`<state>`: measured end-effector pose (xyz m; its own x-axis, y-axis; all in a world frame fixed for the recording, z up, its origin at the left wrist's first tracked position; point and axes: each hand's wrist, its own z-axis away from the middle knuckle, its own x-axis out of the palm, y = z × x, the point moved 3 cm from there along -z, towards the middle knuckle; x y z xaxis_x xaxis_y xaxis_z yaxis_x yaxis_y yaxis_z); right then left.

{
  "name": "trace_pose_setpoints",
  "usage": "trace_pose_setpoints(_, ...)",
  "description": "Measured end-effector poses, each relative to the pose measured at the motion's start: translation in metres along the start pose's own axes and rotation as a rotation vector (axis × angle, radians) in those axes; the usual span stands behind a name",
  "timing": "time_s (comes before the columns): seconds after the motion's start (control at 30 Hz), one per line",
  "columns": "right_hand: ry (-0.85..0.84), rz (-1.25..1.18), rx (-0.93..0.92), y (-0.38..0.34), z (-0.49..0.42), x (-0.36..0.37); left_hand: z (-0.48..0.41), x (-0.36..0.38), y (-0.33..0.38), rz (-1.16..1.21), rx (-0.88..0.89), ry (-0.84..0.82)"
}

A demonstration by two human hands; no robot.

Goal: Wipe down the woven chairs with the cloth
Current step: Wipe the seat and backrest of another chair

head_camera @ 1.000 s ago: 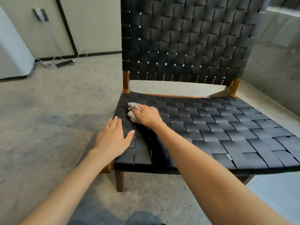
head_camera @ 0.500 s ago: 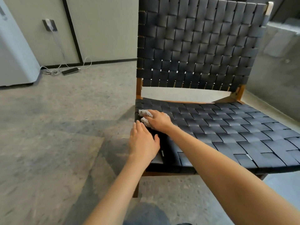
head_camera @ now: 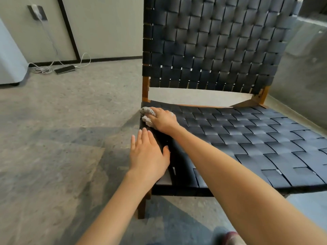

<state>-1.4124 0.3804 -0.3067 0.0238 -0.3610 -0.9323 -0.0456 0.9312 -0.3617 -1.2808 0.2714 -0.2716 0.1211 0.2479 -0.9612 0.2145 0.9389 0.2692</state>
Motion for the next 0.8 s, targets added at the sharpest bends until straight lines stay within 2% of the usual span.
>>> trace_pose_setpoints(0.1,0.045,-0.017,0.029,0.001,-0.016,0.003,-0.008,-0.002,0.000,-0.116,0.013,-0.019)
trace_pose_setpoints(0.37,0.083,-0.102,0.052,0.042,-0.027,-0.003,-0.042,0.015,0.035,-0.176,-0.044,-0.127)
trace_pose_setpoints(0.6,0.113,0.107,0.218,0.173,0.012,-0.045,-0.081,0.049,0.111,-0.169,0.092,-0.344)
trace_pose_setpoints(0.8,0.134,0.320,0.419,0.300,0.064,-0.103,-0.116,0.080,0.165,-0.147,0.154,-0.329)
